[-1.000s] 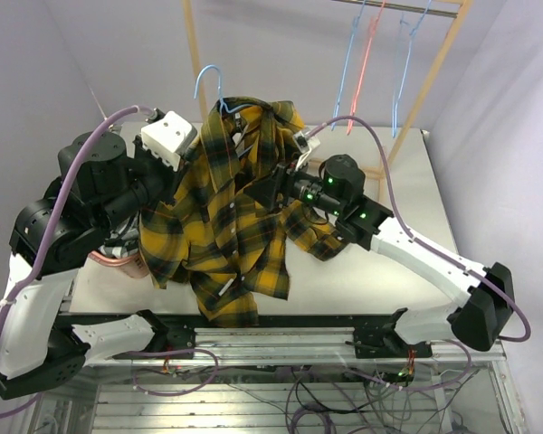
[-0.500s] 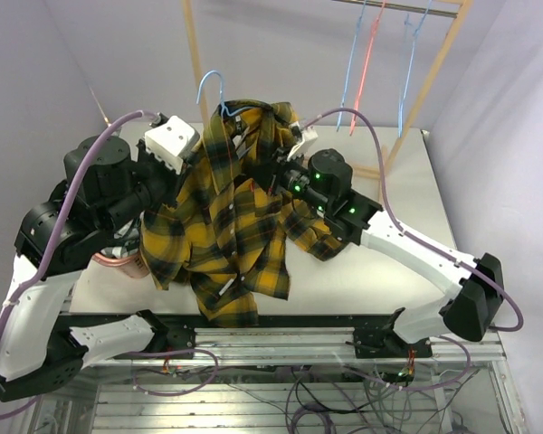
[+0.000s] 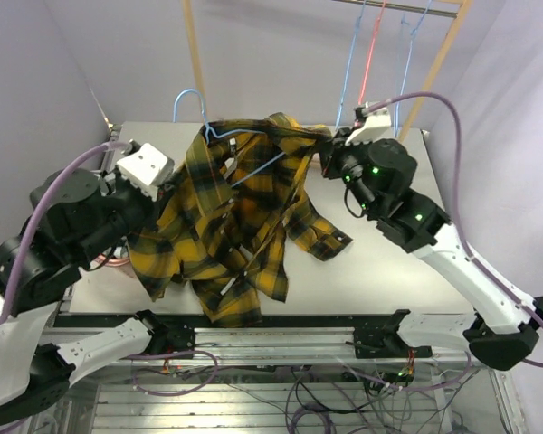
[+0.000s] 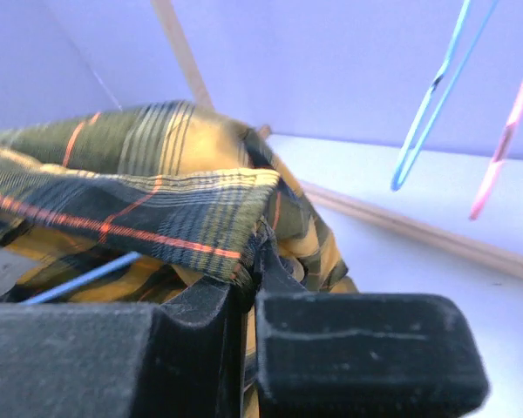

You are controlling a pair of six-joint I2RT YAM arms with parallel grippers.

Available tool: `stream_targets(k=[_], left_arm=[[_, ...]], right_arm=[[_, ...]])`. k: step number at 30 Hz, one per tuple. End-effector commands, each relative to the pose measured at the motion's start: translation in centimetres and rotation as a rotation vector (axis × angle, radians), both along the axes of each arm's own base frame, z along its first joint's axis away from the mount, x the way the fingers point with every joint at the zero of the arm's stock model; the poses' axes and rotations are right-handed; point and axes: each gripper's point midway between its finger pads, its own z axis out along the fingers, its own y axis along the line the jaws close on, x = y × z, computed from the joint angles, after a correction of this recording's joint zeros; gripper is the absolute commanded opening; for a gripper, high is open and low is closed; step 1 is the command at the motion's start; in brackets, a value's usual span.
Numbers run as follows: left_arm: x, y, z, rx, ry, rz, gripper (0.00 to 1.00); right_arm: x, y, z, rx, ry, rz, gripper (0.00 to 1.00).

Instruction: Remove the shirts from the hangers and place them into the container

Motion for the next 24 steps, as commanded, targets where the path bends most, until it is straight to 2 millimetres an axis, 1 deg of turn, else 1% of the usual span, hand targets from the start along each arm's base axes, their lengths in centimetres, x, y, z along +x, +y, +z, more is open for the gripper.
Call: stream_targets(k=[1, 4, 6, 7, 12, 15, 18, 21, 24], left_arm=[[-2.2, 1.8, 1.3, -0.071, -0.030, 0.007, 0.07], [-3.5, 2.5, 0.9, -0.071, -0.017, -0.008, 0.07], [-4.4, 2.4, 0.6, -0.072, -0.011, -0.048, 0.07], [-4.9, 2.2, 0.4, -0.073, -0.009, -0.077, 0.07], [-6.3, 1.7, -0.9, -0.066, 0.020, -0.147, 0.07], [-6.8, 2.0, -0.8, -0.074, 0.000, -0.155, 0.07], [-7.9, 2.3, 0.0, -0.100, -0.041, -0.188, 0.07], [-9.5, 1.9, 1.3, -0.144, -0.093, -0.269, 0.07], [-10.5, 1.6, 1.9, -0.168, -0.116, -0.321, 0.07]], right_arm=[[-0.5, -4.5, 2.2, -0.122, -0.025, -0.131, 0.00], [-0.8, -5.9, 4.2, -0.146, -0.056, -0.171, 0.00], [-0.9, -6.4, 5.3, -0.151, -0.076, -0.185, 0.00], [-0.9, -6.6, 6.2, -0.146, -0.090, -0.189, 0.00], [-1.0, -6.3, 9.1, -0.145, -0.127, -0.167, 0.00], [-1.0, -6.5, 10.8, -0.168, -0.145, -0.169, 0.00], [-0.9, -6.7, 11.3, -0.213, -0.146, -0.173, 0.00], [-0.4, -6.8, 11.0, -0.253, -0.145, -0.187, 0.00], [0.3, -6.2, 10.5, -0.274, -0.137, -0.176, 0.00]])
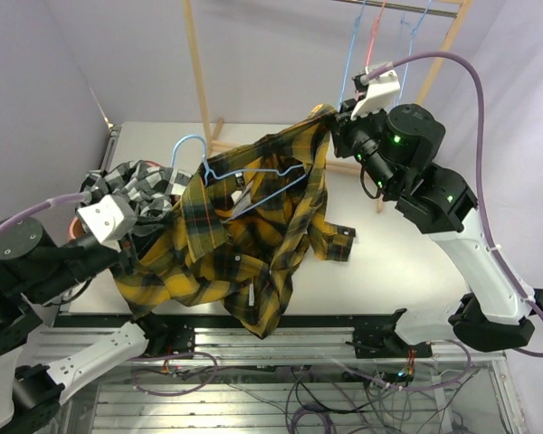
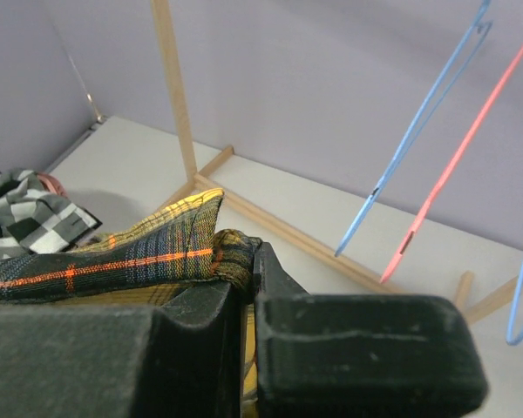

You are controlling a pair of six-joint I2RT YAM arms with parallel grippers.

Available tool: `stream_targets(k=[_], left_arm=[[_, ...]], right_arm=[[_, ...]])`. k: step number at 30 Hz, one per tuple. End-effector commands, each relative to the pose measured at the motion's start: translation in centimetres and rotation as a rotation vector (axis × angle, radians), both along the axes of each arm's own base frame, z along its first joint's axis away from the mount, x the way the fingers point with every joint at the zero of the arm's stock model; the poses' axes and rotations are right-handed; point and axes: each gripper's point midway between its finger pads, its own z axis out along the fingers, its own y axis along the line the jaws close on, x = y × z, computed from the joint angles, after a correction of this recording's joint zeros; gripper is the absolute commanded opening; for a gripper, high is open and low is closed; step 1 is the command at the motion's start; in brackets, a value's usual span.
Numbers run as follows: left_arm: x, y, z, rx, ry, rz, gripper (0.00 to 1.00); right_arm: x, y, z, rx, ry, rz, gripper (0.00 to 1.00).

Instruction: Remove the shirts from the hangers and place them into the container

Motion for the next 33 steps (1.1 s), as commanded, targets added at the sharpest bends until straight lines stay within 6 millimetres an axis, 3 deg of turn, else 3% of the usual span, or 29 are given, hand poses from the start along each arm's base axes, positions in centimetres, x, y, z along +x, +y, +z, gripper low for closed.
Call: stream_targets(k=[1, 8, 12, 18, 26, 29, 33], left_arm=[[-2.8, 1.1, 2.0, -0.074, -0.077, -0.056, 0.07], [-3.8, 2.7, 4.8, -0.163, -0.142, -0.017, 0.07], [-3.5, 1.7, 4.3, -0.147, -0.108, -0.050, 0.07], [-4.2, 1.1, 5.7, -0.195, -0.141, -0.095, 0.07], [-5.6, 0.8, 7.2, -0.224, -0.151, -0.160, 0.07], [-6.0, 0.8, 7.8, -0.244, -0.159, -0.176, 0.07], [-6.6, 0.2, 8.1, -0.249, -0.151, -0.224, 0.07]], right_arm=[[1.7, -3.8, 1.1, -0.047, -0.035, -0.181, 0.00], [2.1, -7.3, -0.3, -0.096, -0.009, -0.374, 0.00], [1.7, -6.7, -1.4, -0.061, 0.004, -0.308, 0.00], [1.6, -5.8, -4.0, -0.096, 0.080, -0.263, 0.00], [2.5, -10.5, -6.1, -0.281, 0.085, -0.546, 0.00], [2.9, -10.5, -6.7, -0.273, 0.092, -0.545, 0.00], [3.3, -8.9, -6.1, -0.200, 0.086, -0.442, 0.00]])
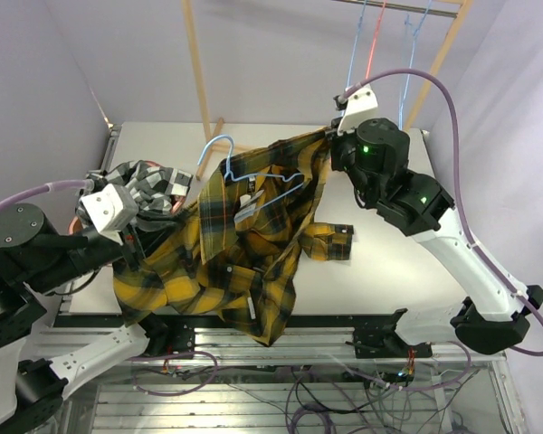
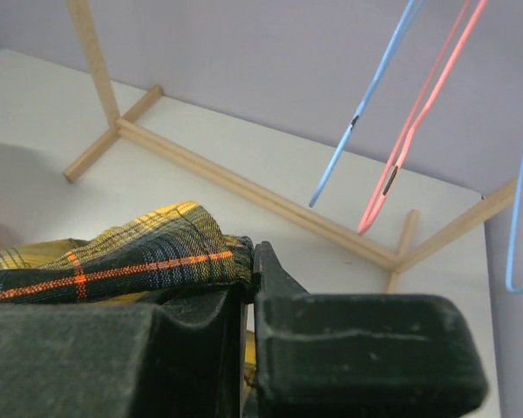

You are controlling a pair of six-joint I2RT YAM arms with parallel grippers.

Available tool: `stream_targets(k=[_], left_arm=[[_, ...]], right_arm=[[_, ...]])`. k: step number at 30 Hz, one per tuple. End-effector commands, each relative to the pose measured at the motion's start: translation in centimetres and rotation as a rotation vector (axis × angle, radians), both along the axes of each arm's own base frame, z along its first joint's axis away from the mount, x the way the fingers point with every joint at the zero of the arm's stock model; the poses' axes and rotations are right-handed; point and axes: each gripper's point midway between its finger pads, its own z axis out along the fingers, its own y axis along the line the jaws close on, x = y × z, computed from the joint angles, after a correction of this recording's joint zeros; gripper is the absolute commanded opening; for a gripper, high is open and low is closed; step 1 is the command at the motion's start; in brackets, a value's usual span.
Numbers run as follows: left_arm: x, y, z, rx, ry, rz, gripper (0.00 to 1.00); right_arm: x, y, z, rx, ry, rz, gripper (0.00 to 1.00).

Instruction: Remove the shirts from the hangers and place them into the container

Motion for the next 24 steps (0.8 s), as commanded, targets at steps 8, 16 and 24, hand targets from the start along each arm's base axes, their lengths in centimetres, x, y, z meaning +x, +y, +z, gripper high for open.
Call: stream_targets(k=[8, 16, 24], left_arm=[[-5.7, 1.2, 6.1, -0.203, -0.160, -0.159, 0.07], [-5.4, -0.4, 5.9, -0.221, -0.156, -0.218, 0.07], [-4.1, -0.4, 5.6, -0.216, -0.136, -0.166, 0.07]], right_arm=[[-1.8, 1.0, 4.4, 0.153, -0.025, 0.248, 0.00], [-6.5, 6.5, 2.1, 0.146, 0.123, 0.652, 0.02], [-4.3, 1.2, 1.7, 0.126, 0.106, 0.328, 0.53]])
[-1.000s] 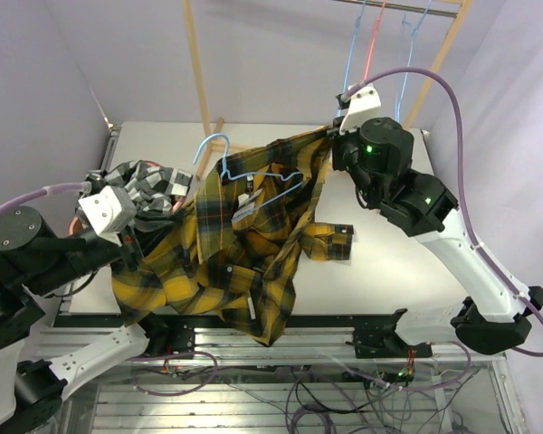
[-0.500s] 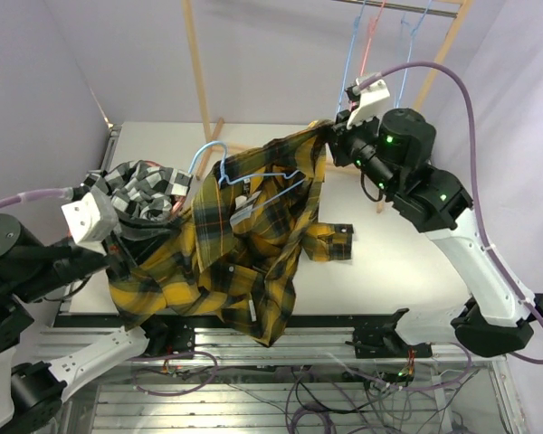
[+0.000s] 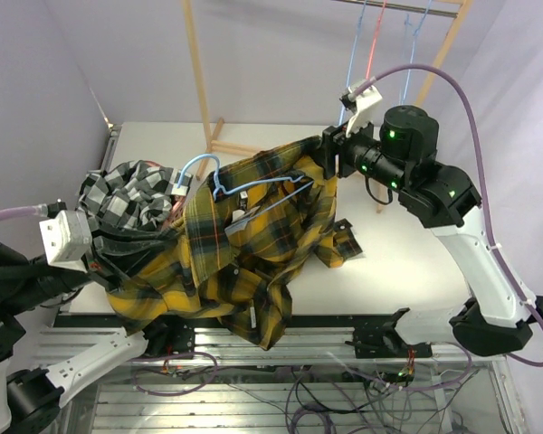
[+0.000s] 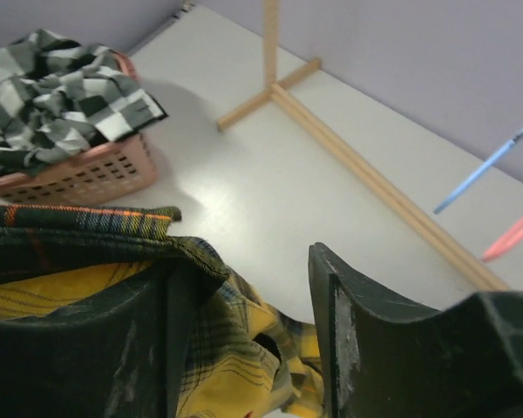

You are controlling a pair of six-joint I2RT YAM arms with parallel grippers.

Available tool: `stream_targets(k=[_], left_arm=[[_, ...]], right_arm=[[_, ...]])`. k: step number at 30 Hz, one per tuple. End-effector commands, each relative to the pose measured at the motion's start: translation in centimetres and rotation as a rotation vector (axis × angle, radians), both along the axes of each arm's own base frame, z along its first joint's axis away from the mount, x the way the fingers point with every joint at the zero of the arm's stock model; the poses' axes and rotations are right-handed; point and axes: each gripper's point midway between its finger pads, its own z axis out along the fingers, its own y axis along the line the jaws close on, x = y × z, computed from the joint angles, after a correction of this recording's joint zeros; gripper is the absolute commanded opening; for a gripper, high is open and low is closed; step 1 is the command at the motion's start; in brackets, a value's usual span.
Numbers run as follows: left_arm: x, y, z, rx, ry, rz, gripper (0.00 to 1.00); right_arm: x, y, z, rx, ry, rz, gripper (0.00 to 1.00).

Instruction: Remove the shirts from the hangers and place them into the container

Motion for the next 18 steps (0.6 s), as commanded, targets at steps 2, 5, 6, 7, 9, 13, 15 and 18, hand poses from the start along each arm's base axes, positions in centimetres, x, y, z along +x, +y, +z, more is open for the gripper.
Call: stream_targets(k=[2, 5, 6, 7, 9, 13, 15, 18], left_arm=[[0.5, 0.0, 2.6, -0.081, -0.061, 0.024, 0.07], [0.9, 0.2, 2.8, -0.089, -0.059, 0.049, 0.07], [1.0, 0.3, 2.9, -0.089, -0.060, 0.053, 0.07], [1.1, 0.3, 3.0, -0.091, -0.061, 0.060, 0.07], [1.4, 0.4, 3.1, -0.094, -0.062, 0.073, 0.07], [1.9, 0.3, 3.1, -0.093, -0.058, 0.089, 0.07], [1.9, 0.2, 3.1, -0.097, -0.061, 0.087, 0.07], [1.8, 0.2, 3.1, -0.105, -0.062, 0.085, 0.07]], right_arm=[[-0.8, -4.7, 1.9, 0.032, -0.067, -0.175, 0.55], [-3.1, -5.3, 3.2, 0.090, -0.107, -0.125, 0.55], [-4.0, -5.4, 3.5, 0.105, -0.115, -0.093, 0.55], [-4.9, -5.3, 3.5, 0.115, -0.118, -0.059, 0.56], [-6.3, -5.4, 3.1, 0.129, -0.105, -0.012, 0.55], [-8.2, -6.7, 1.2, 0.133, -0.069, -0.011, 0.55], [-9.2, -6.5, -0.3, 0.128, -0.047, 0.031, 0.55], [-10.4, -4.7, -3.3, 0.153, 0.002, 0.139, 0.54]])
